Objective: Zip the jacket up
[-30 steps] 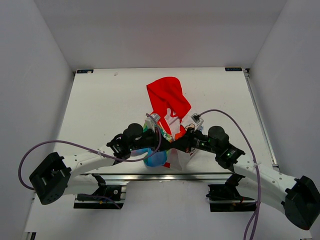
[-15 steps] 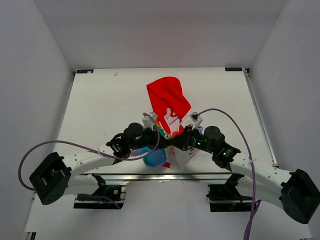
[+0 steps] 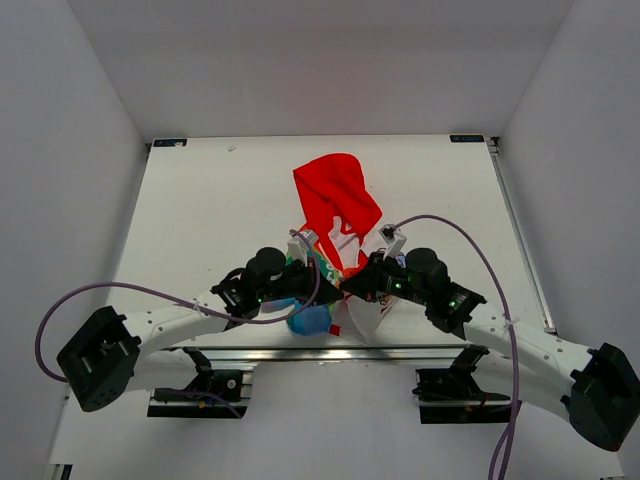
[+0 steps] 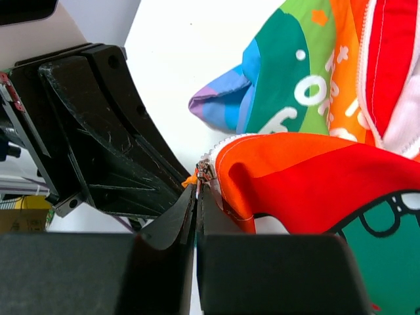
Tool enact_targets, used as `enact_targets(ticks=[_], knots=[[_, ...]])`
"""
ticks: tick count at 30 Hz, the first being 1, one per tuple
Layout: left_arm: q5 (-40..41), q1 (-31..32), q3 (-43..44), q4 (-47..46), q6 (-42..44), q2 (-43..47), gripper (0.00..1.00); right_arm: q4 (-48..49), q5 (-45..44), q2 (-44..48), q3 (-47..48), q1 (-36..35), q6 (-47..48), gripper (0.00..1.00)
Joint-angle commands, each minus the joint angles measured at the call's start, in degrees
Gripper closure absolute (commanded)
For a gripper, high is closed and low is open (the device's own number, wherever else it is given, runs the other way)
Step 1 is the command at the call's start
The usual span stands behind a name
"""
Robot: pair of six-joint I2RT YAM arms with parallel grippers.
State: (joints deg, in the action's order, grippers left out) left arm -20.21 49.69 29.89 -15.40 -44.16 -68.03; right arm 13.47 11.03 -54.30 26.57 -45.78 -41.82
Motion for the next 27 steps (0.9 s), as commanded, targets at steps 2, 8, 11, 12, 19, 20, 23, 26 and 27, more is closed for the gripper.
enact_targets(ticks=[2,8,11,12,19,20,23,26,27], knots=[[-11.7,2.8,-0.2,11.7,2.3,1.1,1.00,0.1,-12.3,5.1,4.9,3.1,2.8,1.00],[-11.5,2.9,-0.7,14.7,3.6,3.0,1.00,2.2,-11.3,9.5,2.6,3.1,2.3,1.00],[-12.0,2.8,-0.8,15.0,4.4,3.5,1.00,8.7,-8.0,11.4,-1.4,3.1,1.8,1.00],[-11.8,2.8,-0.7,15.1,4.8,3.7,1.00,10.5,-7.4,11.7,-2.3,3.1,1.8,1.00],[-14.4,2.8,-0.2,14.4,5.2,2.5,1.00,31.1,-10.6,8.3,-8.4,3.1,-5.5,1.00],[-14.9,2.8,0.0,13.8,5.1,2.1,1.00,34.3,-12.1,7.3,-9.8,3.1,-6.3,1.00],[-17.1,2.8,-0.4,11.9,4.2,1.3,1.00,40.8,-18.0,3.2,-10.0,3.0,-7.8,1.00],[-17.7,2.9,-1.2,10.7,2.7,1.6,1.00,38.4,-25.3,1.8,-8.0,2.8,-6.8,1.00],[-17.7,3.0,-1.9,10.0,1.7,1.8,1.00,38.0,-26.5,1.7,-7.0,2.9,-5.2,1.00]])
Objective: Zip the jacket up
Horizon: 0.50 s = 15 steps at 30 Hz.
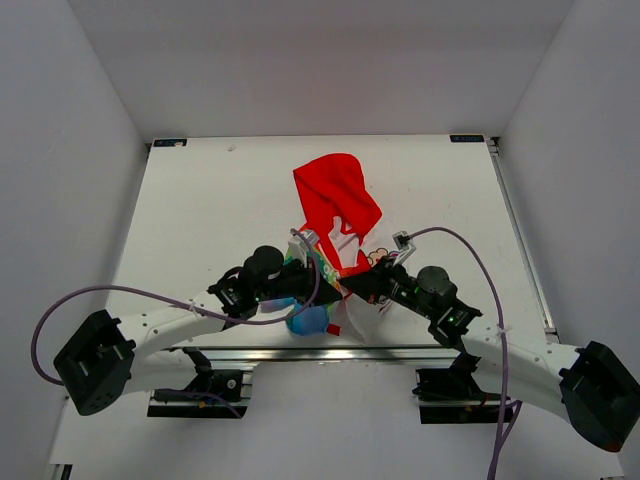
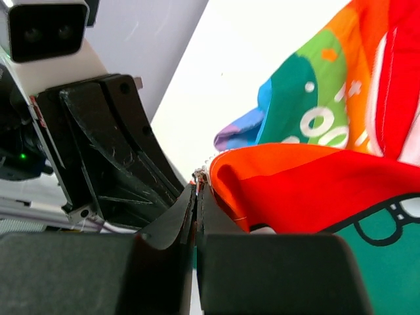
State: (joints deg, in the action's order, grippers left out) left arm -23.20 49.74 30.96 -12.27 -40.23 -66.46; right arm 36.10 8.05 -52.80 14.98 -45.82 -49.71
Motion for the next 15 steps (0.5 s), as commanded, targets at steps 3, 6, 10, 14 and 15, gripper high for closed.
enact_targets(ticks=[3,6,10,14,15], knots=[[-13.5,3.1,-4.4,7.5,-3.6,1.0,1.00,7.6,-23.6,1.5,7.6,2.9,9.2,1.00],[-9.8,3.1,-4.1,10.5,-3.5,1.9,1.00,-14.9,-16.5,2.8,17.6,2.9,20.0,1.00],[-4.5,3.1,-1.2,16.2,-1.6,2.3,1.00,-42.4,-6.6,1.6,27.7,2.8,32.4,1.00],[-3.1,3.1,1.1,19.0,0.3,1.8,1.00,-55.1,-6.9,2.0,33.1,2.8,35.2,1.00],[-3.2,3.1,1.2,19.1,0.5,1.8,1.00,-57.2,-6.7,1.6,33.9,2.8,36.1,1.00]])
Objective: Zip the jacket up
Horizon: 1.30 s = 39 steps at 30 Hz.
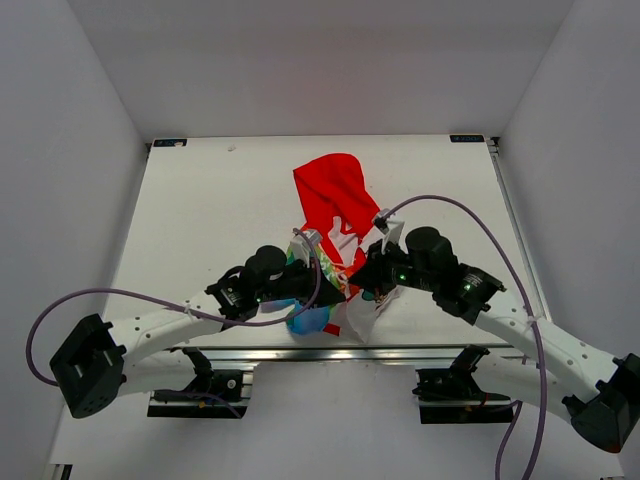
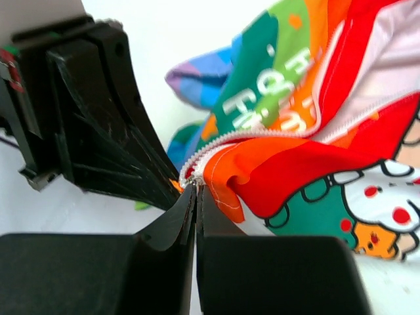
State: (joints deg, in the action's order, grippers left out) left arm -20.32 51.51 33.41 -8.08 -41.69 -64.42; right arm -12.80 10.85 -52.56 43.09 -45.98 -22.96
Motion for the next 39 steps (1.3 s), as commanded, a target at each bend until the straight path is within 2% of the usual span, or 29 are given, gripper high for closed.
enact_targets(ticks=[1,5,8,12,17,18,19,21,22,28,30,31,35,39], knots=[[-6.1,1.3,-1.1,14.9,2.1,-0.3,1.00,-10.6,-11.3,1.5,6.2,2.9,9.0,1.00],[-6.7,1.3,-1.6,15.3,3.0,0.4,1.00,-11.7,-19.0,3.3,4.6,2.9,7.8,1.00],[-8.9,1.3,-2.3,14.1,3.2,0.9,1.00,-7.0,-22.8,4.9,2.9,2.9,3.1,1.00],[-10.8,1.3,-4.5,12.6,2.1,0.9,1.00,6.7,-20.4,9.0,-4.4,2.9,-0.9,1.00],[-10.5,1.3,-4.4,12.7,1.8,1.5,1.00,8.8,-16.9,8.3,-3.5,2.9,-0.1,1.00],[-10.2,1.3,-4.0,13.1,1.9,1.3,0.97,7.0,-16.7,7.3,-2.9,2.9,0.0,1.00],[-9.7,1.3,-2.9,13.7,2.2,1.2,0.87,6.1,-16.7,6.8,-2.0,2.9,-0.1,1.00],[-7.1,1.3,-1.2,17.3,3.6,0.6,0.59,4.1,-16.9,5.1,-1.0,2.9,-0.8,1.00],[-6.1,1.3,0.8,18.7,4.2,0.5,0.37,2.8,-17.3,4.8,-0.8,3.0,-1.1,1.00],[7.0,1.3,5.9,31.6,6.8,5.3,0.18,0.8,-15.8,1.6,1.4,3.0,-3.4,1.00],[9.9,1.3,7.5,32.9,7.7,7.1,0.05,-1.3,-14.6,-0.6,3.7,3.0,-3.6,1.00],[12.1,1.3,8.0,33.4,8.3,8.5,0.02,-1.8,-13.8,-1.3,4.5,3.0,-3.5,1.00],[14.9,2.4,11.9,32.5,14.9,9.5,0.02,-6.5,-8.2,-7.5,10.6,3.0,-4.7,1.00],[24.2,8.0,15.8,31.5,21.7,7.9,0.02,-12.1,-7.4,-13.4,19.6,3.1,-7.7,1.00]])
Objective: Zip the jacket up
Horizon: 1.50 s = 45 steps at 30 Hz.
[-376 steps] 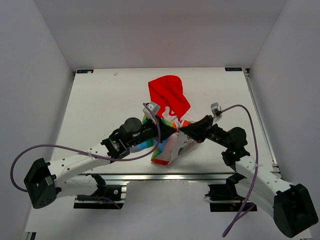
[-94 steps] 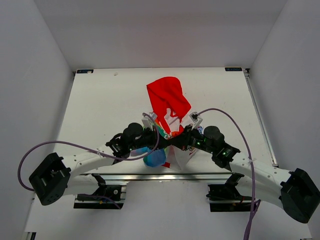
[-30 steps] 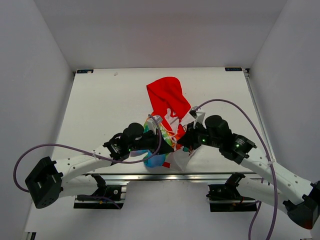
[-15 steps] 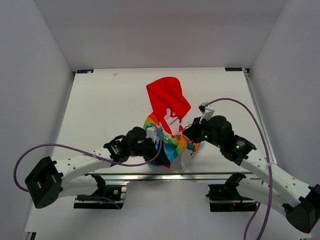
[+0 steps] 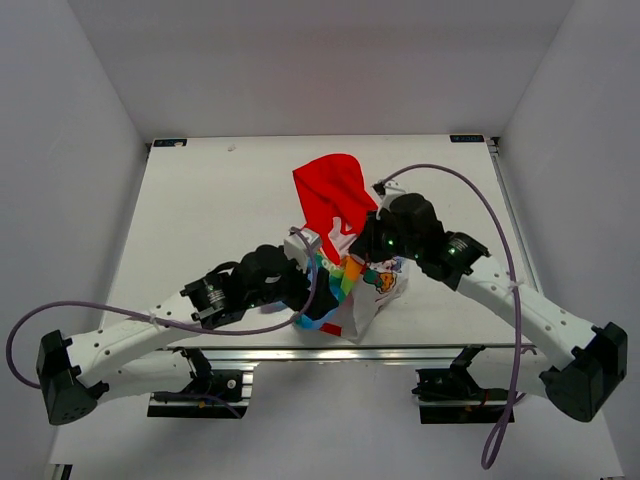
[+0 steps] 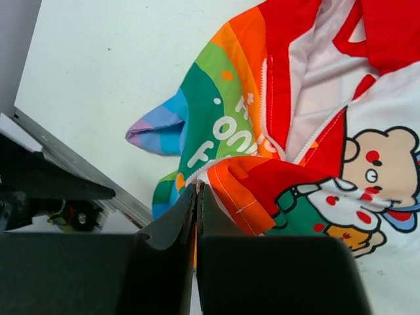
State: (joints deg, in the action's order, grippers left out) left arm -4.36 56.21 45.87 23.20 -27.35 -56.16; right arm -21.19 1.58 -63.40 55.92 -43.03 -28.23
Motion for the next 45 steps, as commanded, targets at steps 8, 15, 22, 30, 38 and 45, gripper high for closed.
enact_targets(ticks=[8,15,22,30,38,45], knots=[[47.6,22.4,13.8,2.7,17.5,-12.4,0.02,-10.3,5.5,-11.7,16.6,0.0,-3.9,1.00],[55.5,23.5,15.0,-3.2,24.0,-17.8,0.11,-9.6,7.9,-10.5,15.8,0.0,-4.6,1.00],[55.7,23.6,13.3,-7.5,29.0,-19.3,0.22,-8.8,10.0,-10.3,15.4,0.0,-4.8,1.00],[55.6,23.9,13.2,-9.4,31.5,-22.8,0.23,-8.7,9.4,-10.1,15.6,0.2,-5.4,1.00],[54.4,24.3,11.8,-14.4,30.5,-22.1,0.14,-8.4,10.4,-10.0,14.8,0.7,-5.9,1.00],[60.8,24.3,12.1,-13.7,32.5,-26.7,0.43,-8.3,10.9,-8.5,14.4,0.8,-6.0,1.00]])
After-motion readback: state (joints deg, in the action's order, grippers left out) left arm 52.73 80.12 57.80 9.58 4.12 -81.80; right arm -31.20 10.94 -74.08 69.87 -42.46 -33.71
